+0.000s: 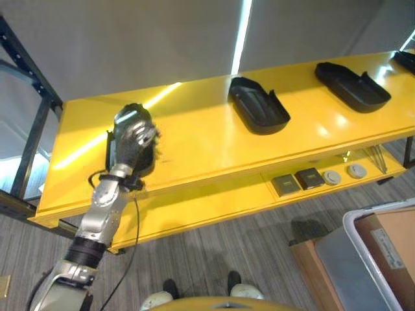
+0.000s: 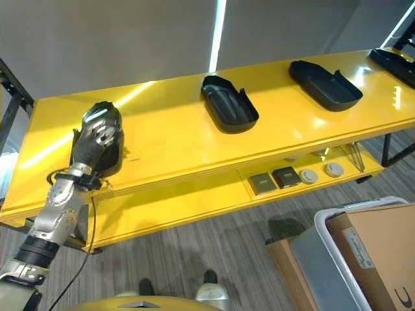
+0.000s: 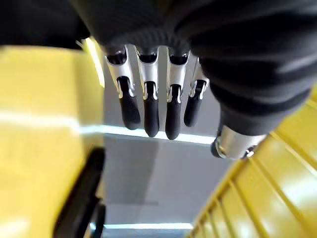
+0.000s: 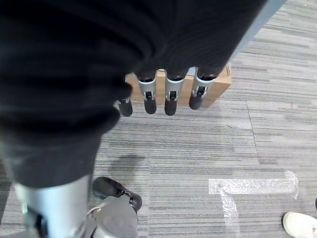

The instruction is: Move parts from the plastic box to the shelf.

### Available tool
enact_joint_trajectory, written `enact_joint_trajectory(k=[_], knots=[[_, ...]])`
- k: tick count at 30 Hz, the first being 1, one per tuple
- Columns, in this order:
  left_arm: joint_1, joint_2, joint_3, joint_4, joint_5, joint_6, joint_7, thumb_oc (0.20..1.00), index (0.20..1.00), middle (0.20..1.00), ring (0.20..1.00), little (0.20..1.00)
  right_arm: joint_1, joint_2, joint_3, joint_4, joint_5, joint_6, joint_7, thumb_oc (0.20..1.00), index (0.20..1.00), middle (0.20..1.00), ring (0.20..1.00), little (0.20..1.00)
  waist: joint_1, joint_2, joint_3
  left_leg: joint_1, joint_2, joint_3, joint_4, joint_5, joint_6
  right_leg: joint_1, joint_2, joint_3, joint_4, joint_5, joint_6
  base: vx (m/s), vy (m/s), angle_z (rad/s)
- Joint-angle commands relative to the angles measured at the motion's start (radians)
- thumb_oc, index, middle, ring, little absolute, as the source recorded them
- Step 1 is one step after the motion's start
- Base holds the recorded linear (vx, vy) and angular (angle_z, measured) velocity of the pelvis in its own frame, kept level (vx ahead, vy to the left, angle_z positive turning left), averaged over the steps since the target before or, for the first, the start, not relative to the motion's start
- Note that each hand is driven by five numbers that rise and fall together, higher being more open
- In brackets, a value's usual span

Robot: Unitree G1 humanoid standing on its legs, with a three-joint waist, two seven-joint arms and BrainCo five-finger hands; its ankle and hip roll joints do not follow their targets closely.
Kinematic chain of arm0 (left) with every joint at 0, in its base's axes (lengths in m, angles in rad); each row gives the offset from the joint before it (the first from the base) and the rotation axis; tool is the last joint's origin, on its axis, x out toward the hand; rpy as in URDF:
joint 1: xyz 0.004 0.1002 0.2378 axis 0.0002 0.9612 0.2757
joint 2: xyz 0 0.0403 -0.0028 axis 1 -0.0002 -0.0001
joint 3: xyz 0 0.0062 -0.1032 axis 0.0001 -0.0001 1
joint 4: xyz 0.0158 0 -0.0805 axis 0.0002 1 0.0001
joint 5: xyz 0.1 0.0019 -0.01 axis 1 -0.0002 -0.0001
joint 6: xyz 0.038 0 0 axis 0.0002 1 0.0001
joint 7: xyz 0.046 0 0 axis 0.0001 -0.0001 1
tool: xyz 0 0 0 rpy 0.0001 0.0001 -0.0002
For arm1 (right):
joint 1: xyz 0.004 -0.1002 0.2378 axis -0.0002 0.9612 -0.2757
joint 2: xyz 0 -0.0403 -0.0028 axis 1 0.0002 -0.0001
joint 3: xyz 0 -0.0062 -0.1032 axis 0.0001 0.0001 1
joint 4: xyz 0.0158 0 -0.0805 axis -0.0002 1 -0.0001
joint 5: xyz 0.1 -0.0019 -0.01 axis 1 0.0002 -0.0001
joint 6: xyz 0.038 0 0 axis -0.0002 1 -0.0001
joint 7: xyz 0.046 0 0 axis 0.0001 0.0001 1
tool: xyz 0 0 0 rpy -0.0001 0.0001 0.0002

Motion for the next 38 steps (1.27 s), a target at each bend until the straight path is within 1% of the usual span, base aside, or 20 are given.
enact_joint_trajectory(k=[1, 2, 3, 8, 9, 10, 11, 13, 15, 16, 17, 18, 19, 20, 22, 23, 24, 30, 34, 38], knots=[[-0.050, 0.010, 0.006, -0.101, -0.072, 0.049, -0.178, 1.000, 1.000, 1.000, 1.000, 1.000, -0.034, -0.019, 0.018, 0.087, -0.018, -0.010, 0.011, 1.000, 1.000, 1.000, 1.000, 1.000, 0.014, 0.007, 0.001, -0.055, 0.100, 0.023, 0.111, -0.060, -0.030, -0.028, -0.056, 0.004, 0.078, -0.083, 0.035, -0.02, -0.004, 0.03], [-0.047, 0.008, -0.001, -0.116, -0.077, 0.058, -0.207, 1.000, 1.000, 1.000, 1.000, 1.000, -0.035, -0.018, 0.017, 0.088, -0.020, -0.012, 0.010, 1.000, 1.000, 1.000, 1.000, 1.000, 0.016, 0.008, 0.000, -0.055, 0.100, 0.022, 0.111, -0.061, -0.030, -0.027, -0.057, 0.003, 0.077, -0.083, 0.035, -0.03, -0.013, 0.05], [-0.038, -0.004, -0.050, -0.206, -0.119, 0.107, -0.298, 1.000, 1.000, 1.000, 1.000, 1.000, -0.042, -0.013, 0.016, 0.090, -0.021, -0.006, 0.009, 1.000, 1.000, 1.000, 1.000, 1.000, 0.022, 0.009, -0.004, -0.053, 0.097, 0.018, 0.111, -0.062, -0.029, -0.022, -0.057, -0.001, 0.075, -0.082, 0.035, -0.02, -0.013, 0.07], [-0.033, -0.047, -0.155, -0.291, -0.173, 0.199, -0.397, 1.000, 1.000, 1.000, 1.000, 1.000, -0.066, -0.004, 0.030, 0.099, -0.024, 0.010, 0.004, 1.000, 1.000, 1.000, 1.000, 1.000, 0.023, 0.010, -0.018, -0.045, 0.094, 0.018, 0.103, -0.062, -0.029, -0.011, -0.058, -0.006, 0.067, -0.080, 0.041, -0.01, -0.008, 0.03], [-0.033, -0.051, -0.184, -0.292, -0.167, 0.218, -0.386, 1.000, 1.000, 1.000, 1.000, 1.000, -0.073, -0.002, 0.035, 0.102, -0.025, 0.013, 0.004, 1.000, 1.000, 1.000, 1.000, 1.000, 0.022, 0.009, -0.021, -0.043, 0.094, 0.020, 0.101, -0.061, -0.029, -0.010, -0.058, -0.006, 0.066, -0.079, 0.043, -0.03, -0.030, 0.01], [-0.031, -0.065, -0.260, -0.246, -0.111, 0.265, -0.363, 1.000, 1.000, 1.000, 1.000, 1.000, -0.084, 0.000, 0.057, 0.100, -0.024, 0.023, 0.004, 1.000, 1.000, 1.000, 1.000, 1.000, 0.016, 0.008, -0.030, -0.036, 0.094, 0.026, 0.097, -0.062, -0.028, -0.007, -0.057, -0.001, 0.063, -0.079, 0.046, -0.03, -0.031, 0.00], [-0.030, -0.063, -0.277, -0.232, -0.063, 0.271, -0.345, 1.000, 1.000, 1.000, 1.000, 1.000, -0.087, 0.000, 0.062, 0.101, -0.022, 0.023, 0.006, 1.000, 1.000, 1.000, 1.000, 1.000, 0.014, 0.007, -0.032, -0.035, 0.094, 0.027, 0.095, -0.062, -0.027, -0.007, -0.056, 0.000, 0.063, -0.080, 0.047, 0.00, 0.000, 0.00], [-0.031, -0.059, -0.309, -0.194, -0.006, 0.265, -0.338, 1.000, 1.000, 1.000, 1.000, 1.000, -0.089, 0.002, 0.071, 0.099, -0.019, 0.026, 0.006, 1.000, 1.000, 1.000, 1.000, 1.000, 0.011, 0.006, -0.035, -0.034, 0.094, 0.029, 0.094, -0.063, -0.026, -0.009, -0.056, 0.002, 0.065, -0.080, 0.048, 0.00, 0.000, 0.00], [-0.008, -0.042, -0.400, -0.038, 0.116, 0.235, -0.261, 1.000, 1.000, 1.000, 1.000, 1.000, -0.091, 0.004, 0.100, 0.091, 0.001, 0.031, 0.007, 1.000, 1.000, 1.000, 1.000, 1.000, 0.006, 0.005, -0.040, -0.032, 0.095, 0.032, 0.095, -0.066, -0.024, -0.014, -0.054, 0.008, 0.073, -0.087, 0.047, -0.05, -0.024, -0.01], [0.000, -0.037, -0.411, -0.001, 0.136, 0.250, -0.244, 1.000, 1.000, 1.000, 1.000, 1.000, -0.089, 0.003, 0.104, 0.088, 0.002, 0.032, 0.005, 1.000, 1.000, 1.000, 1.000, 1.000, 0.005, 0.005, -0.038, -0.029, 0.095, 0.031, 0.096, -0.069, -0.024, -0.011, -0.054, 0.009, 0.075, -0.090, 0.048, -0.04, -0.020, -0.02], [0.022, -0.029, -0.429, 0.090, 0.185, 0.225, -0.209, 1.000, 1.000, 1.000, 1.000, 1.000, -0.087, 0.004, 0.112, 0.086, 0.002, 0.032, 0.001, 1.000, 1.000, 1.000, 1.000, 1.000, 0.005, 0.005, -0.039, -0.029, 0.096, 0.030, 0.099, -0.071, -0.024, -0.011, -0.053, 0.010, 0.077, -0.092, 0.047, -0.04, -0.024, -0.04], [0.067, -0.031, -0.429, 0.269, 0.240, 0.198, -0.147, 1.000, 1.000, 1.000, 1.000, 1.000, -0.083, 0.006, 0.125, 0.082, 0.002, 0.031, -0.008, 1.000, 1.000, 1.000, 1.000, 1.000, 0.009, 0.005, -0.038, -0.027, 0.097, 0.030, 0.102, -0.074, -0.023, -0.010, -0.052, 0.010, 0.080, -0.097, 0.044, -0.04, -0.024, -0.03], [0.075, -0.032, -0.427, 0.295, 0.254, 0.203, -0.124, 1.000, 1.000, 1.000, 1.000, 1.000, -0.082, 0.007, 0.127, 0.084, -0.001, 0.029, -0.010, 1.000, 1.000, 1.000, 1.000, 1.000, 0.011, 0.005, -0.038, -0.027, 0.097, 0.029, 0.103, -0.075, -0.022, -0.010, -0.052, 0.010, 0.080, -0.097, 0.044, -0.05, -0.031, -0.03], [0.117, -0.044, -0.390, 0.453, 0.314, 0.136, -0.062, 1.000, 1.000, 1.000, 1.000, 1.000, -0.080, 0.012, 0.133, 0.078, -0.007, 0.031, -0.019, 1.000, 1.000, 1.000, 1.000, 1.000, 0.019, 0.004, -0.037, -0.031, 0.097, 0.024, 0.108, -0.077, -0.019, -0.011, -0.052, 0.009, 0.083, -0.099, 0.040, -0.04, -0.025, 0.00], [0.153, -0.058, -0.343, 0.587, 0.418, 0.036, -0.042, 1.000, 1.000, 1.000, 1.000, 1.000, -0.080, 0.017, 0.137, 0.072, -0.012, 0.034, -0.025, 1.000, 1.000, 1.000, 1.000, 1.000, 0.028, 0.000, -0.034, -0.037, 0.098, 0.022, 0.114, -0.077, -0.019, -0.016, -0.053, 0.009, 0.086, -0.100, 0.037, -0.05, -0.024, 0.00], [0.171, -0.066, -0.323, 0.646, 0.453, 0.028, -0.049, 1.000, 1.000, 1.000, 1.000, 1.000, -0.083, 0.019, 0.137, 0.072, -0.016, 0.035, -0.027, 1.000, 1.000, 1.000, 1.000, 1.000, 0.032, -0.001, -0.031, -0.040, 0.099, 0.019, 0.116, -0.076, -0.019, -0.018, -0.053, 0.007, 0.087, -0.100, 0.035, -0.07, -0.011, 0.02], [0.194, -0.082, -0.296, 0.725, 0.405, 0.083, -0.080, 1.000, 1.000, 1.000, 1.000, 1.000, -0.087, 0.020, 0.139, 0.074, -0.017, 0.035, -0.030, 1.000, 1.000, 1.000, 1.000, 1.000, 0.038, -0.001, -0.027, -0.044, 0.100, 0.016, 0.117, -0.072, -0.020, -0.020, -0.053, 0.003, 0.088, -0.100, 0.034, -0.07, 0.002, 0.04], [0.268, -0.153, -0.124, 1.065, 0.352, 0.040, -0.010, 1.000, 1.000, 1.000, 1.000, 1.000, -0.100, 0.023, 0.116, 0.067, -0.030, 0.057, -0.035, 1.000, 1.000, 1.000, 1.000, 1.000, 0.059, 0.000, -0.017, -0.059, 0.094, -0.010, 0.116, -0.061, -0.020, -0.032, -0.056, -0.011, 0.093, -0.099, 0.026, -0.05, 0.011, 0.08], [0.303, -0.182, -0.061, 1.135, 0.327, -0.021, -0.008, 1.000, 1.000, 1.000, 1.000, 1.000, -0.111, 0.030, 0.108, 0.072, -0.055, 0.065, -0.038, 1.000, 1.000, 1.000, 1.000, 1.000, 0.075, -0.002, -0.012, -0.059, 0.089, -0.032, 0.114, -0.062, -0.021, -0.028, -0.056, -0.017, 0.094, -0.102, 0.023, -0.02, -0.001, 0.06], [0.316, -0.209, -0.001, 1.156, 0.279, -0.033, 0.014, 1.000, 1.000, 1.000, 1.000, 1.000, -0.112, 0.045, 0.106, 0.086, -0.069, 0.067, -0.050, 1.000, 1.000, 1.000, 1.000, 1.000, 0.091, -0.003, -0.018, -0.049, 0.080, -0.056, 0.098, -0.063, -0.021, -0.016, -0.053, -0.022, 0.086, -0.104, 0.022, 0.01, -0.002, 0.09]])
